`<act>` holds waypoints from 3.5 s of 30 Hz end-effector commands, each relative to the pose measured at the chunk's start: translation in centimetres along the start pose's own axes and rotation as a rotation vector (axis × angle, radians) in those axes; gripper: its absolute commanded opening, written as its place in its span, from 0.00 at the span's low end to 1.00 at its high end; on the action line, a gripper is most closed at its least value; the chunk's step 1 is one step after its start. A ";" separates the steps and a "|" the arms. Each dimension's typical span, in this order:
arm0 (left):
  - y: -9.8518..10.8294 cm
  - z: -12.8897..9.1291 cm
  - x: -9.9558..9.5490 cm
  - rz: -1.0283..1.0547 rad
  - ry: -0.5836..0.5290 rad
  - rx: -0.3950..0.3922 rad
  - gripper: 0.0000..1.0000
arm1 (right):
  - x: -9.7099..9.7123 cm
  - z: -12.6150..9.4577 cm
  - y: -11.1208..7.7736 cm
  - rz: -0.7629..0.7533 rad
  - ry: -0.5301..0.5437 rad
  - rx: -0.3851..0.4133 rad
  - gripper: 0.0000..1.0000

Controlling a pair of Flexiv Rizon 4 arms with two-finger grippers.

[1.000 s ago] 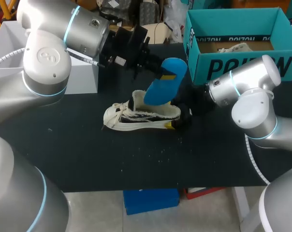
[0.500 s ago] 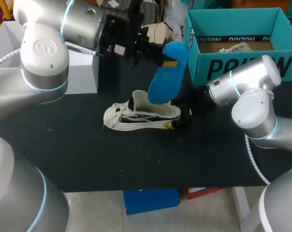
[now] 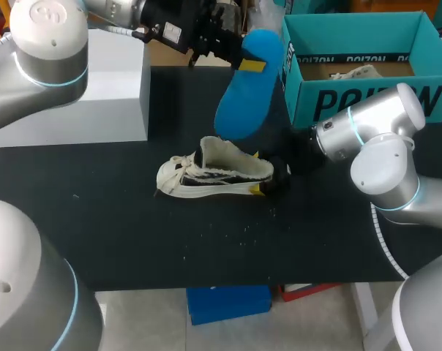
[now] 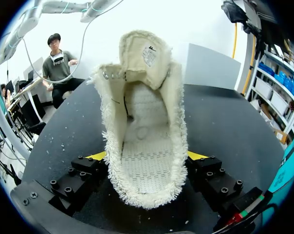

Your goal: Take the shoe out of the shoebox, open the shoe tongue, remove and reinsert the insole, then place the shoe into the shoebox

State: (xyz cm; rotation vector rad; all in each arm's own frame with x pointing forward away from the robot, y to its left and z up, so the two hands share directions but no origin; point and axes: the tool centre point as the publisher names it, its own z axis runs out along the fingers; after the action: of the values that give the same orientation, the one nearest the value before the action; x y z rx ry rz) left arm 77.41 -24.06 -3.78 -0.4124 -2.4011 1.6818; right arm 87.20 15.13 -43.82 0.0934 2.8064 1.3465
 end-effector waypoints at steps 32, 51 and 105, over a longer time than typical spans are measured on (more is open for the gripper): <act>-10.9 -1.4 6.2 -0.435 -0.035 0.293 0.00 | 0.0 0.1 -0.2 0.001 0.000 0.001 0.00; -17.2 1.1 8.7 -0.361 0.040 0.350 0.00 | 0.0 0.1 -0.2 0.001 0.000 0.001 0.00; -17.5 0.9 10.1 -0.358 0.031 0.346 0.00 | -0.6 -1.4 1.2 0.028 -0.049 0.934 1.00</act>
State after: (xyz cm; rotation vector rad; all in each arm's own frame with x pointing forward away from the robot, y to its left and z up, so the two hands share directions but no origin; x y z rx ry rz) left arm 65.46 -27.00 12.22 0.0389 -1.9548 1.8450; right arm 87.54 14.12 -42.16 0.1662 3.0735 0.3293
